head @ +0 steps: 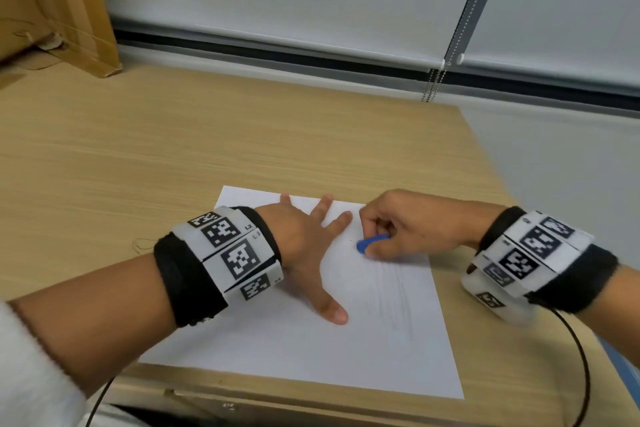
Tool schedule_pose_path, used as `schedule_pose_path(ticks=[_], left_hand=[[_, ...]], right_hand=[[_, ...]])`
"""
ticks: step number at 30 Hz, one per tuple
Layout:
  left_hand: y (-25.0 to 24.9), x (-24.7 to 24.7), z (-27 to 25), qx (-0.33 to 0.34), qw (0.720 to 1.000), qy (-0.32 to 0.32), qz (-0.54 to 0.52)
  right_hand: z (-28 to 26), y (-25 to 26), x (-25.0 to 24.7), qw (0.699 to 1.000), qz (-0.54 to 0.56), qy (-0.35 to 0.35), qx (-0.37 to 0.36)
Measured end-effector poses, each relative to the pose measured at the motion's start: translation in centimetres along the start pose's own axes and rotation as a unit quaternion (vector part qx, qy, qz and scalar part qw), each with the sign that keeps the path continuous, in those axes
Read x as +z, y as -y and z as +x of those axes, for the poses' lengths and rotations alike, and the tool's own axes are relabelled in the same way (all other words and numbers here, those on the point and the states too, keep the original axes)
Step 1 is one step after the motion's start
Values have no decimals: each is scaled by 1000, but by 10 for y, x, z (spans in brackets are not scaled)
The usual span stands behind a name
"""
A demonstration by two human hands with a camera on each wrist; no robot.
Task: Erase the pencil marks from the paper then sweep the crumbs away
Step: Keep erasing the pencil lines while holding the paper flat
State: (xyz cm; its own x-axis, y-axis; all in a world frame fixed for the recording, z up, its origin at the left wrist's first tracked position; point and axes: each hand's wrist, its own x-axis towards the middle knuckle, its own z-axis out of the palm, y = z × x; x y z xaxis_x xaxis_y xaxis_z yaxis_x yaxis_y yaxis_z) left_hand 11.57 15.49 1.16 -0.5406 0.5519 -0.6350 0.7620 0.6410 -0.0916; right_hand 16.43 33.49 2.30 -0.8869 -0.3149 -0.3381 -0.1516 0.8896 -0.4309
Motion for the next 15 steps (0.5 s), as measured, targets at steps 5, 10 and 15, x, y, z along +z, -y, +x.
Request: schedule_pose_path(ticks=[5, 10, 15], left_hand=[[1, 0, 0, -1, 1000, 7, -1], [1, 0, 3, -4, 1000, 10, -5], [2, 0, 2, 1, 1000, 15, -15]], right_hand=[[4, -3, -6, 999, 32, 12, 1], [6, -8, -4, 1000, 6, -28, 10], [2, -3, -7, 999, 14, 47, 6]])
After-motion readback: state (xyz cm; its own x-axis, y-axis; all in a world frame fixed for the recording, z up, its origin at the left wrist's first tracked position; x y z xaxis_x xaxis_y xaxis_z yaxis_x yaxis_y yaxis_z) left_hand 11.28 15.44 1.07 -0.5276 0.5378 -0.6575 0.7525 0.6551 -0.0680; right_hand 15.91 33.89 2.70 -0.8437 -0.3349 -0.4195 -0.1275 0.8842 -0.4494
